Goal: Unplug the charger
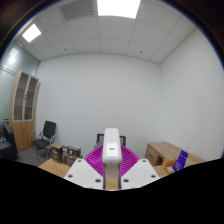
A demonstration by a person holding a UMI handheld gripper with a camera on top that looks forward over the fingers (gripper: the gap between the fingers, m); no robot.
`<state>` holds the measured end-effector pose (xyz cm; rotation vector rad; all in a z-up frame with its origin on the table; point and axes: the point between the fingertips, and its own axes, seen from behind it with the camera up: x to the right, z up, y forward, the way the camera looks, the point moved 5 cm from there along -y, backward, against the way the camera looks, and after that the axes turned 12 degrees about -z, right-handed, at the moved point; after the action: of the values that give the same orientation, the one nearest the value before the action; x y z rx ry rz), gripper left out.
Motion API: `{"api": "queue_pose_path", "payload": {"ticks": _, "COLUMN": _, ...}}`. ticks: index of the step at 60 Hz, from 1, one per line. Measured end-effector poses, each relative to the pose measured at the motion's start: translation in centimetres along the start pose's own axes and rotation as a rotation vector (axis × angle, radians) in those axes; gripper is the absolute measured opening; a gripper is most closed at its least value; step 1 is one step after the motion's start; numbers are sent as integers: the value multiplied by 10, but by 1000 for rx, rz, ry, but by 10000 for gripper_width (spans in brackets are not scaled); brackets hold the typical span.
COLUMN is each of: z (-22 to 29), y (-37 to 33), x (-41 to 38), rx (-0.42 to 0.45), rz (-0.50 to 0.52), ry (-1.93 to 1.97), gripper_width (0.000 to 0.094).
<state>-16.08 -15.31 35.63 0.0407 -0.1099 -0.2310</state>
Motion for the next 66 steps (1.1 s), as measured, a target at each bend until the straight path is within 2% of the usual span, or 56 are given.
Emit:
{"api": "queue_pose_path", "payload": {"ticks": 3, "z": -5, "y": 5, "x": 24, "rx": -25, "rz": -22, "ry": 9, "gripper_width": 160}}
{"api": "queue_pose_path", "payload": {"ticks": 7, "z": -39, "y": 12, "x": 55, "rx": -114, "rz": -57, "ry": 11, "gripper_width": 162}}
{"api": "queue_pose_path", "payload": {"ticks": 10, "z": -87, "y": 5, "x": 77, "rx": -179, "rz": -84, "ry": 34, "gripper_width": 163}}
{"api": "queue_pose_path", "payload": {"ticks": 15, "z": -144, "y": 13, "x": 112, "rx": -336, "rz": -102, "ry": 54, "gripper_width": 163}}
{"api": "queue_pose_path", "payload": {"ticks": 24, "z": -251, "y": 9, "x": 157, "rx": -535, "rz": -98, "ry": 117, "gripper_width": 175}}
{"api": "queue_pose_path", "payload": {"ticks": 36, "z": -336, "y": 2, "x": 191, "rx": -698, "rz": -42, "ry": 236, "gripper_width": 219}}
{"api": "queue_pose_path", "payload": {"ticks": 39, "z": -333, "y": 4, "x": 195, "rx": -671, "rz": -17, "ry": 283, "gripper_width": 233}}
{"api": "queue_pose_path", "payload": {"ticks": 41, "z": -334, "y": 5, "x": 200, "rx": -671, "rz": -6, "ry": 287, "gripper_width": 280}}
{"api": "queue_pose_path", "payload": {"ticks": 46, "z": -337, "y": 7, "x": 218, "rx": -692, "rz": -19, "ry": 260, "gripper_width": 465}}
{"api": "queue_pose_path", "payload": {"ticks": 50, "z": -345, "y": 3, "x": 228, "rx": -734, "rz": -33, "ry": 246, "gripper_width": 661}}
{"api": "queue_pose_path", "payload": {"ticks": 52, "z": -346, "y": 2, "x": 233, "rx": -740, "rz": -40, "ry": 246, "gripper_width": 730}}
{"api": "queue_pose_path", "payload": {"ticks": 61, "z": -338, "y": -2, "x": 257, "rx": -740, "rz": -100, "ry": 131, "gripper_width": 851}}
{"api": "queue_pose_path", "payload": {"ticks": 66, "z": -318, "y": -9, "x": 266, "rx": -731, "rz": -100, "ry": 33, "gripper_width": 858}}
